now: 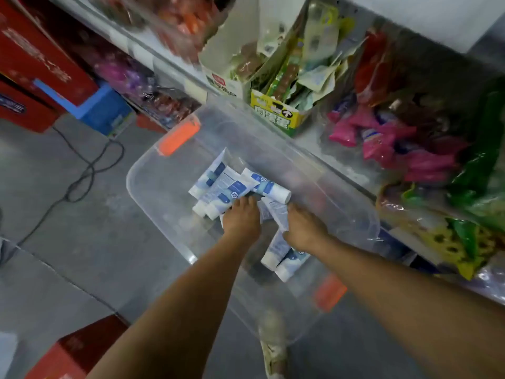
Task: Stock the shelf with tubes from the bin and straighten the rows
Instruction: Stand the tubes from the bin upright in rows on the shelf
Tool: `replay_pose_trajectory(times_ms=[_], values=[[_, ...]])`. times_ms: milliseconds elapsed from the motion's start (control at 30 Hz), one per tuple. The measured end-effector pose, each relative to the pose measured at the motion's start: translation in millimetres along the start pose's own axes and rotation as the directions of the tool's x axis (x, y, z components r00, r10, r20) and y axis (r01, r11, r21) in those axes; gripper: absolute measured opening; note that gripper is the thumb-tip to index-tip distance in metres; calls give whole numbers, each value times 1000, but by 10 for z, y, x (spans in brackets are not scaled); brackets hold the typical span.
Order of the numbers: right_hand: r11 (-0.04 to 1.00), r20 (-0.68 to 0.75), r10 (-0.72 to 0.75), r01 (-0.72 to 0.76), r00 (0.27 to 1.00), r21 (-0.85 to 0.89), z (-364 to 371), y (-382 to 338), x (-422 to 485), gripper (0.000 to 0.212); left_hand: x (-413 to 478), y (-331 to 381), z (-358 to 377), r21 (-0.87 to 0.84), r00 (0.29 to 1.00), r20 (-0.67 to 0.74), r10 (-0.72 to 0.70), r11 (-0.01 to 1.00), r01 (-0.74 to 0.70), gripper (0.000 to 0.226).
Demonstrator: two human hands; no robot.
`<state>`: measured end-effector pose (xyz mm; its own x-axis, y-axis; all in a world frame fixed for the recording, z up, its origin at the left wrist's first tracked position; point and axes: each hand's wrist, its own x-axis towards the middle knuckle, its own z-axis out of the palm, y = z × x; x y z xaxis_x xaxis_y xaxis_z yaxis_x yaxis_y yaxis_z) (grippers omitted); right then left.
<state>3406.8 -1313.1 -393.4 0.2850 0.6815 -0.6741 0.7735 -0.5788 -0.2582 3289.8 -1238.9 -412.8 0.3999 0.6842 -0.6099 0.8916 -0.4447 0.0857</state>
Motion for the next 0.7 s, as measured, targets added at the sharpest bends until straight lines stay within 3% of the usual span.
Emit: replay_pose_trajectory(times_ms=[100, 200, 333, 500, 567, 633, 700], values=[[997, -7, 45, -45, 999, -56, 221, -25, 237, 92, 178, 67, 119, 290, 1000, 29, -12, 957, 3, 51], [990, 5, 62, -60, 998, -128, 355, -18, 331, 97, 262, 85, 238, 340, 993, 106, -56, 940, 17, 52], [991, 50, 96, -91, 994, -99, 292, -21, 212, 88, 122, 8, 155, 118, 970, 197, -139, 986, 118, 60], [990, 85, 107, -113, 991, 80, 6, -60, -220, 62, -367, 57, -189, -250, 958, 282, -46, 961, 119, 52], [980, 74, 89, -101, 993, 174, -140, -63, -410, 56, -650, 118, -348, -424, 953, 290, -87, 881, 209, 45], [945, 56, 66, -80, 996, 316, -293, -56, -629, 52, -923, 149, -417, -599, 942, 299, -152, 738, 310, 43], [889, 25, 40, -47, 999, 456, -447, -33, -887, 49, -1235, 252, -511, -754, 953, 227, -199, 583, 301, 53]])
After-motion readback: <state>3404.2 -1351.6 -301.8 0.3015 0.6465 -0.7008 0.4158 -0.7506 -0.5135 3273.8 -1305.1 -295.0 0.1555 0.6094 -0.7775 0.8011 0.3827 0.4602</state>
